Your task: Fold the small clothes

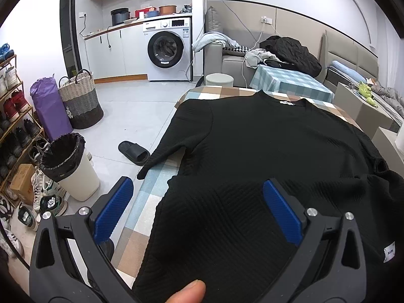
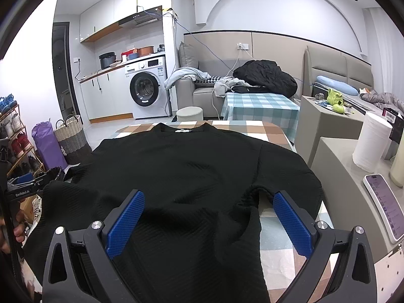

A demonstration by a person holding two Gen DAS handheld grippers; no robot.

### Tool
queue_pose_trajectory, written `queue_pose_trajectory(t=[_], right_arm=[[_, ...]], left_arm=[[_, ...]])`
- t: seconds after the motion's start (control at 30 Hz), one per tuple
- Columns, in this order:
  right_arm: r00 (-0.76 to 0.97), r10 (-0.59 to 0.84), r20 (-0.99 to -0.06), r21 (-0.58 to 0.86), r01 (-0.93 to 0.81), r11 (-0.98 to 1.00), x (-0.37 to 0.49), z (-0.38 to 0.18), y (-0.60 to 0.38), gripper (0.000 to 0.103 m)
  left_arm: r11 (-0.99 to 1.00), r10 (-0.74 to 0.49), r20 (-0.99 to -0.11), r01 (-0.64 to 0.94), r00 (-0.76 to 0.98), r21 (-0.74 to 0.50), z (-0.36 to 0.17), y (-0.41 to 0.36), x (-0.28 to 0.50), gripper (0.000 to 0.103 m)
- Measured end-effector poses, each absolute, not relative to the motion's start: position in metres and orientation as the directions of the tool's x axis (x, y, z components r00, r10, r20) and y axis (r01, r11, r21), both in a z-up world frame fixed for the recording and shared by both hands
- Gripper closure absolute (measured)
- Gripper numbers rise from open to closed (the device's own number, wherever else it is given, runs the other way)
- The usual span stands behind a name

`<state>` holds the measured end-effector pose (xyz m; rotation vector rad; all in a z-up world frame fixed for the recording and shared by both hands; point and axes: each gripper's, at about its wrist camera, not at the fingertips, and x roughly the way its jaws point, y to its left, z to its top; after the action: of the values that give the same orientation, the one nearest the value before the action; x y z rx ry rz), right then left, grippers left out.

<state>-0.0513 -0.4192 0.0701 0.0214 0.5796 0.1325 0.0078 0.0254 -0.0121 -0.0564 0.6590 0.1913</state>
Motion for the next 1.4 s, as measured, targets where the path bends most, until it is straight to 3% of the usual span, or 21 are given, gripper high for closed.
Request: queue_pose_trajectory(t=[0.87,1.4], right_arm=[[0.8,0.023,-0.6,0.066,0.021,0.998,-0.031,0.078,-0.445,0.0],[0.725,0.021,-0.688,0.251,0.211,0.945,-0.016,0.058,-0.521,0.0]], left_arm=[[0.983,0.151,-0.614,-0.185,0.775,0.008,-0.015,0.022,0.019,0.001],[0.981,0.135,-0.652,-0.192,0.746,-0.017,-0.018,0.053,0.067,0.001]])
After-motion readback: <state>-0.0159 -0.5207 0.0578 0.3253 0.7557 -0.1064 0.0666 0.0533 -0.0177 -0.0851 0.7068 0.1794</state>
